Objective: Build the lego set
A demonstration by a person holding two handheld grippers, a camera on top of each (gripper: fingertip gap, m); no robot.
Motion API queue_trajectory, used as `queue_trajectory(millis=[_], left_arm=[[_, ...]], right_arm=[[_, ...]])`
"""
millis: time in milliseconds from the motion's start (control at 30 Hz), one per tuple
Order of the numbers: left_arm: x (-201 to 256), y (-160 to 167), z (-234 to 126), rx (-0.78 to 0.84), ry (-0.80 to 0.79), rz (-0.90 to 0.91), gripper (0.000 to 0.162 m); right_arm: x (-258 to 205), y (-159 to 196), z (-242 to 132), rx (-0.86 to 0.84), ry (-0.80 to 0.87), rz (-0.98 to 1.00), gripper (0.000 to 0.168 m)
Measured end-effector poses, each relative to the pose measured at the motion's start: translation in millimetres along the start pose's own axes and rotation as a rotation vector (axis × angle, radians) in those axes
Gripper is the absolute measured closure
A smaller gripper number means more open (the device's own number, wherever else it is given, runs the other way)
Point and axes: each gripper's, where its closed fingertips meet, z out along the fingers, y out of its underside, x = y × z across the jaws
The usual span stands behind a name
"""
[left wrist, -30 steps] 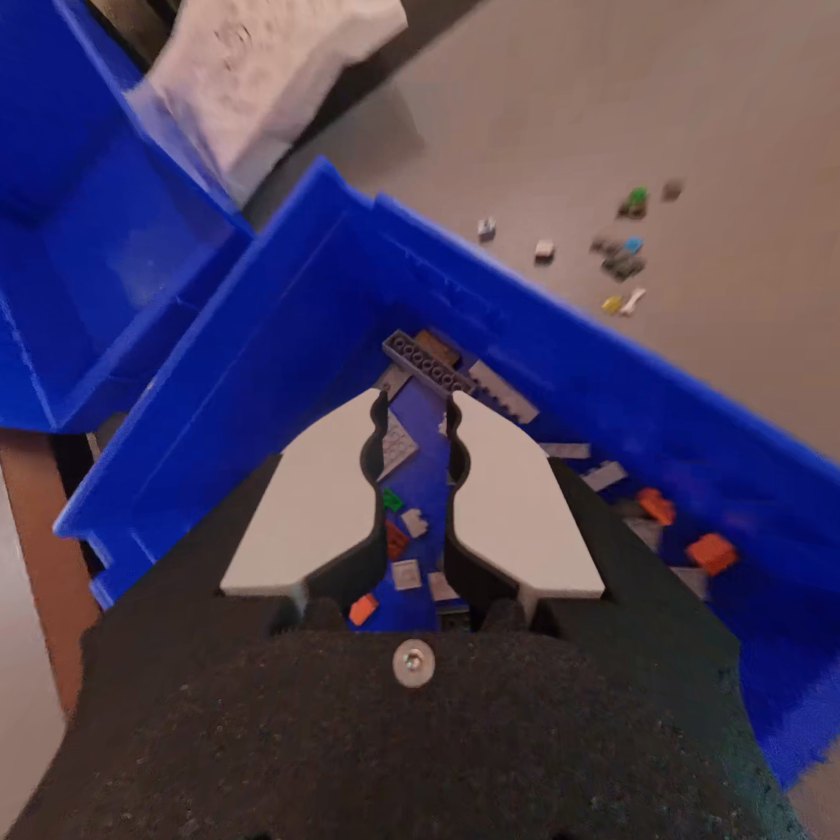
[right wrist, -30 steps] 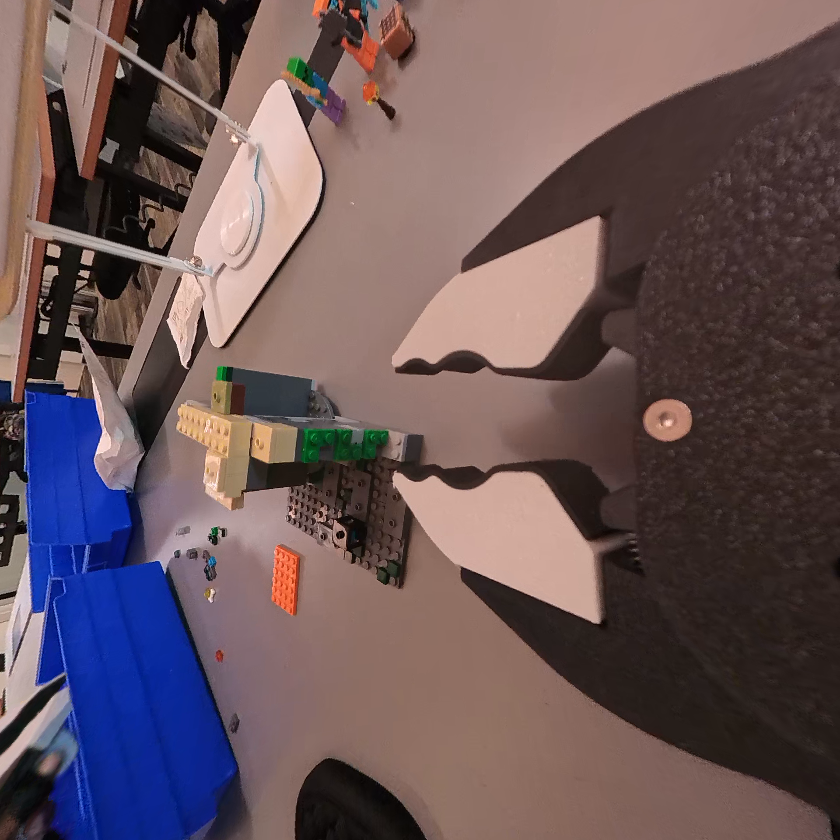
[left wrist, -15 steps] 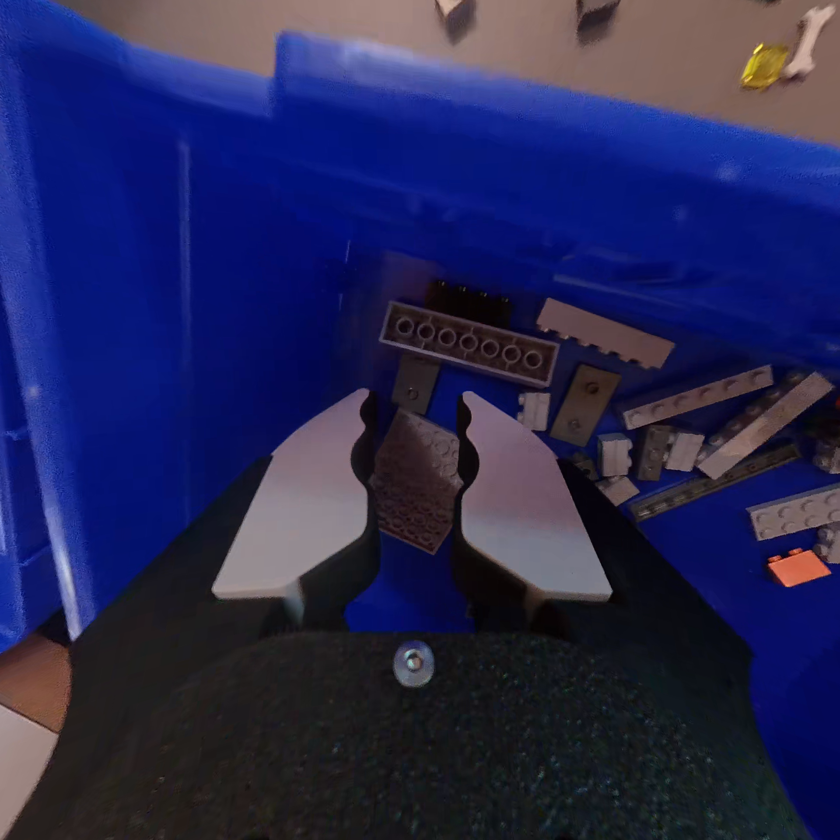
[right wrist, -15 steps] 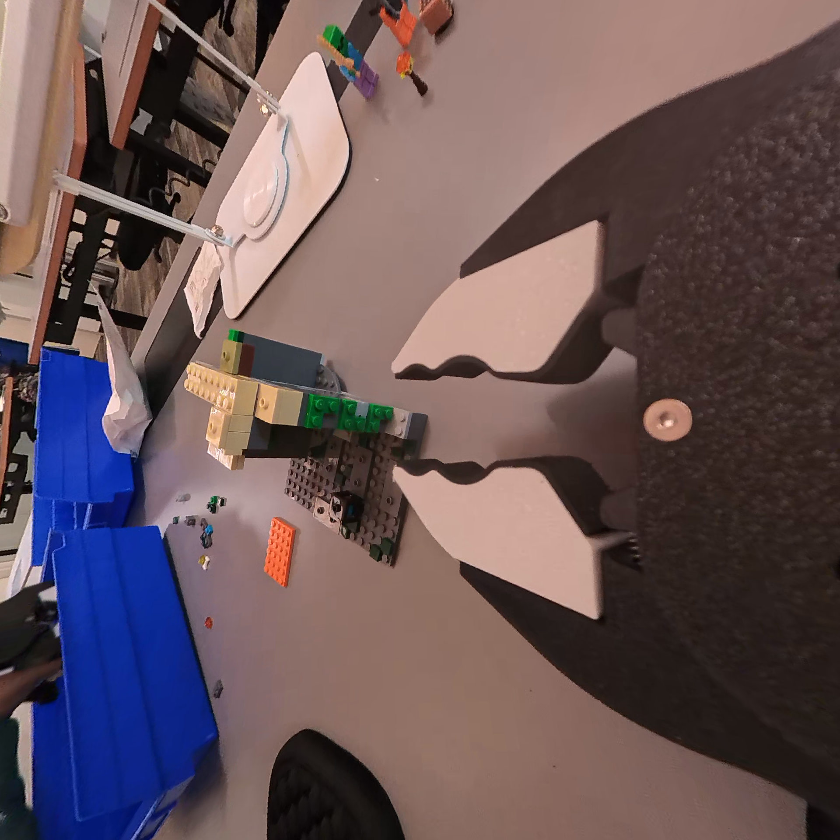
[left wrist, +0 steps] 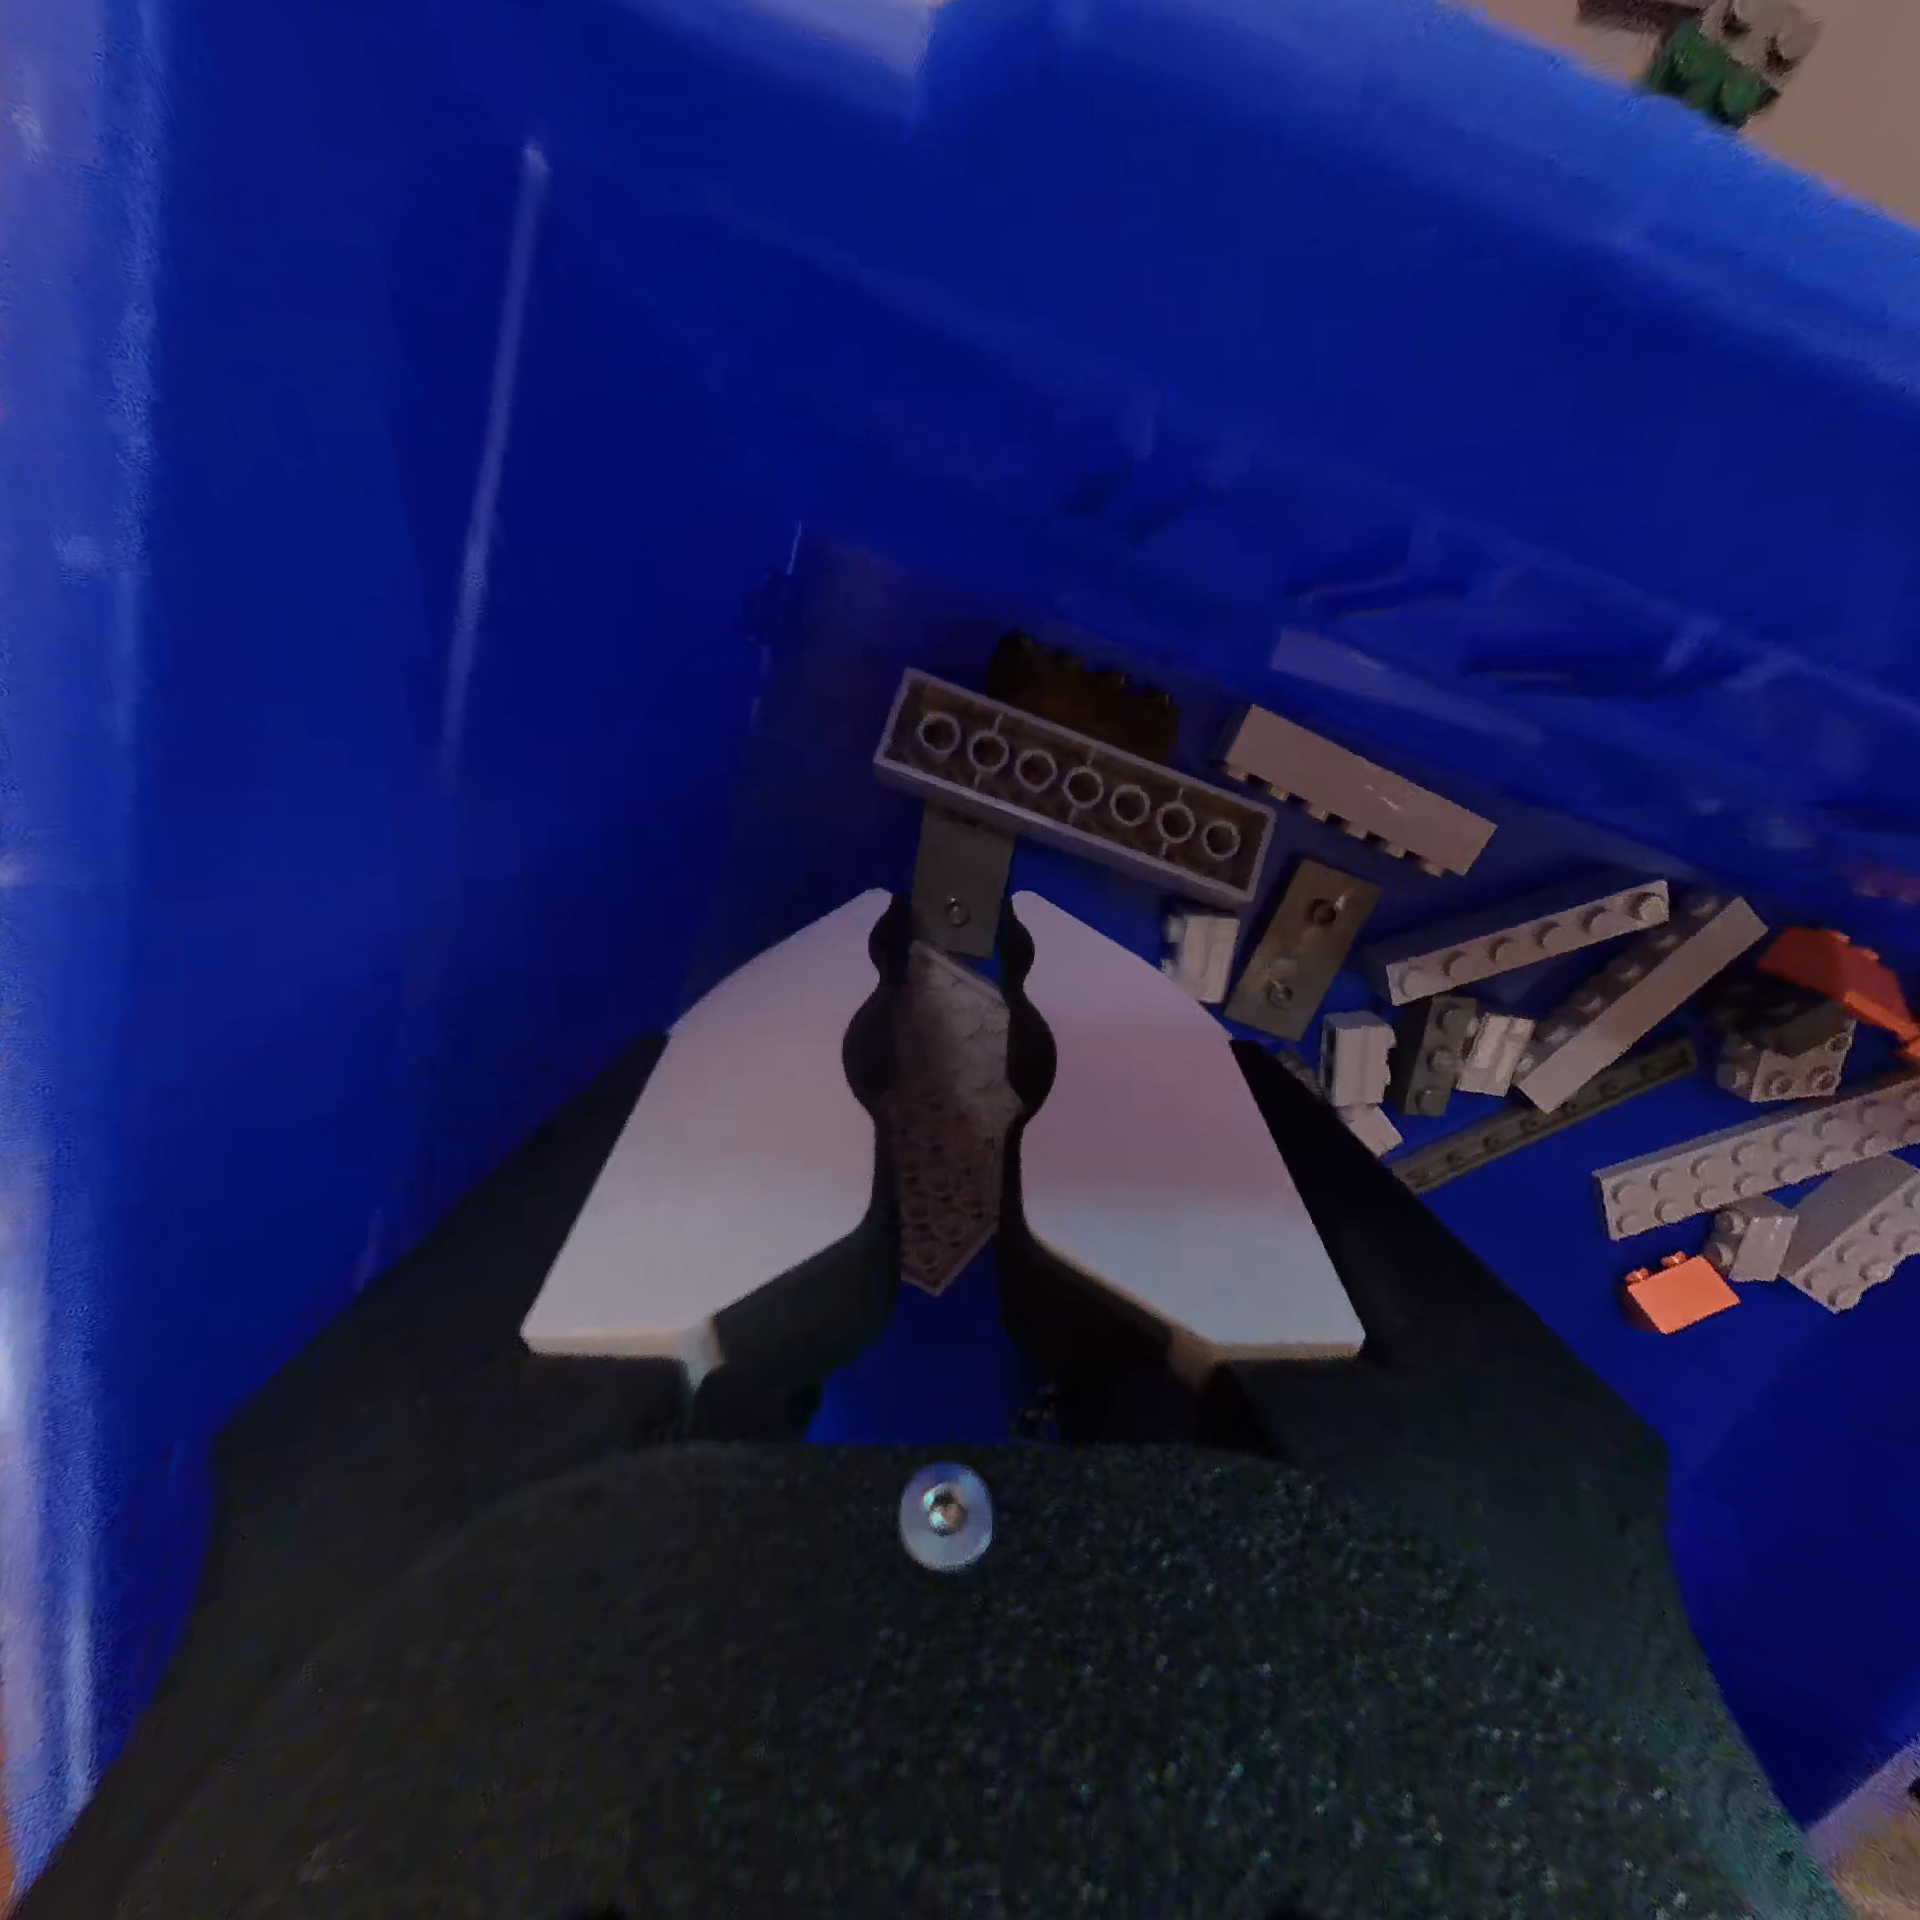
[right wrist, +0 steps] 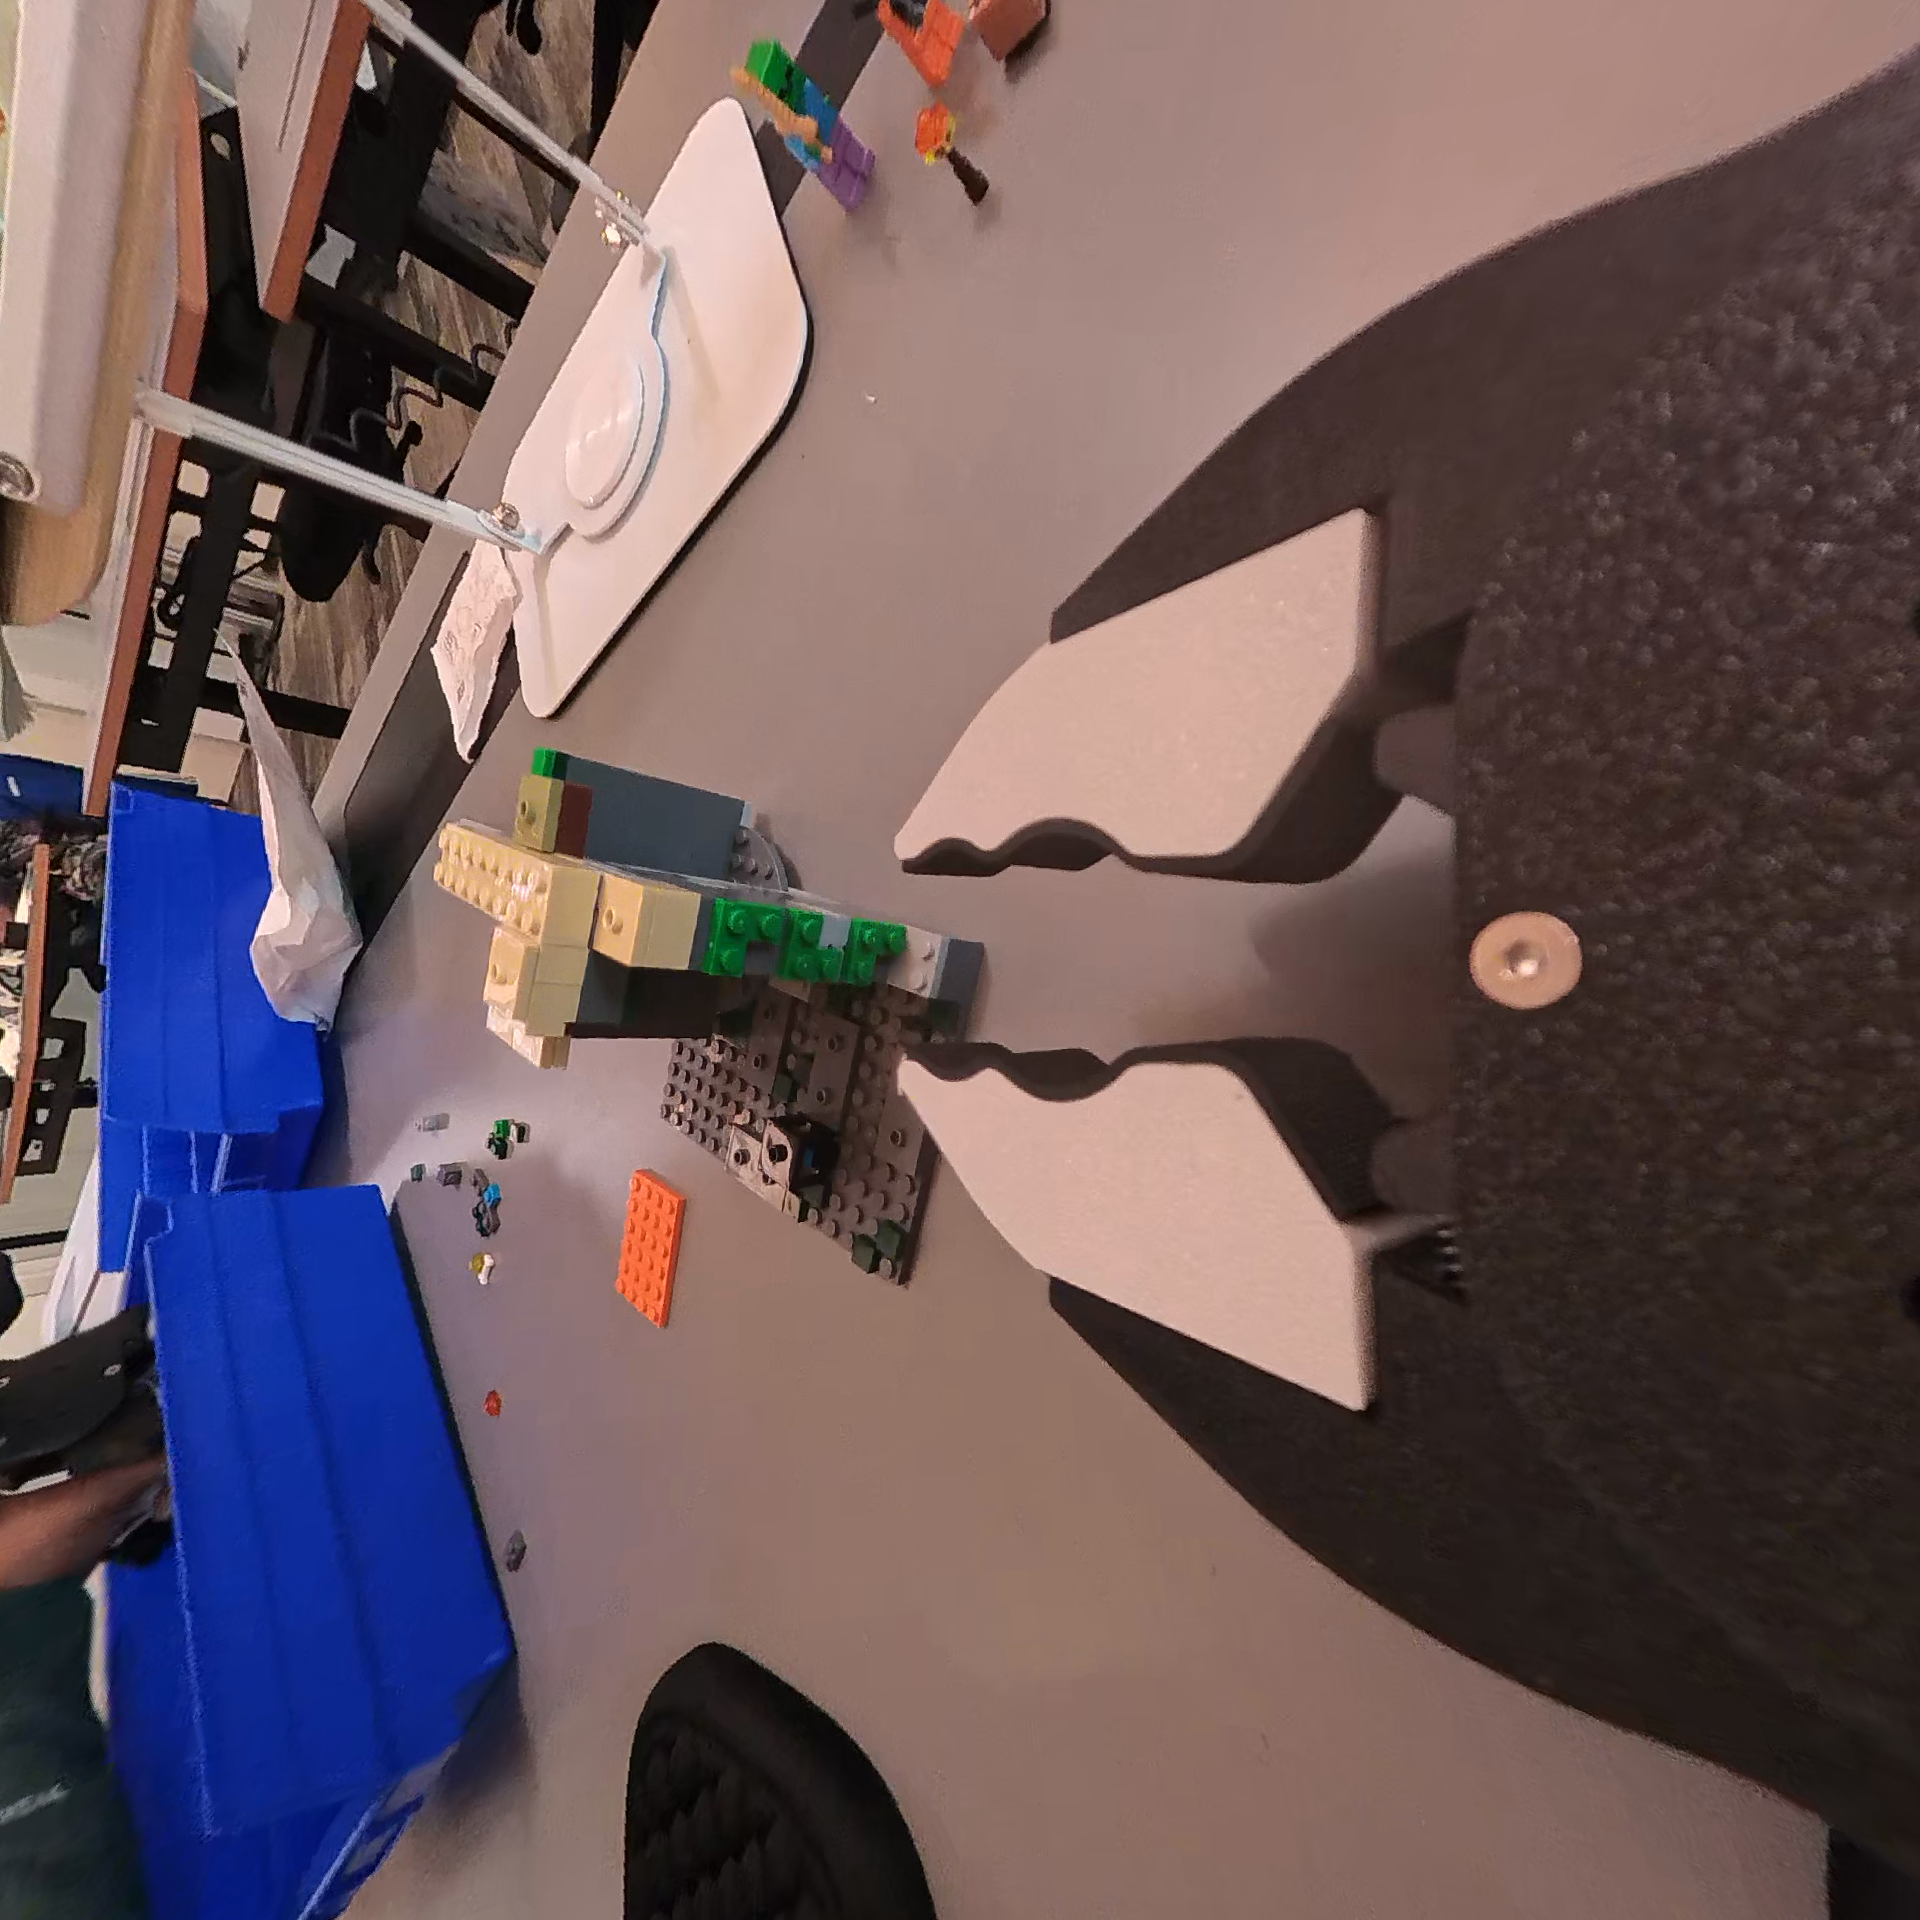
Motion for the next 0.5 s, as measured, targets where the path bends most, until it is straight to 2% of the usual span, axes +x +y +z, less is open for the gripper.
queue_trajectory(millis=[100, 200, 367, 500], left_arm=[[9, 5, -9, -0.017, -0.057, 0.028, 0.145], [17, 1, -38, 0.007, -0.165, 0.059, 0.146], [40, -20, -101, 0.084, -0.311, 0.096, 0.146], [65, -47, -134, 0.159, -0.379, 0.128, 0.146]], right_arm=[[-2, 0, -1, -0.003, -0.006, -0.019, 0.138], [-4, -2, -2, 0.005, -0.015, -0.020, 0.138], [-8, -6, -3, 0.016, -0.031, -0.031, 0.139], [-12, -11, -7, 0.031, -0.034, -0.051, 0.140]])
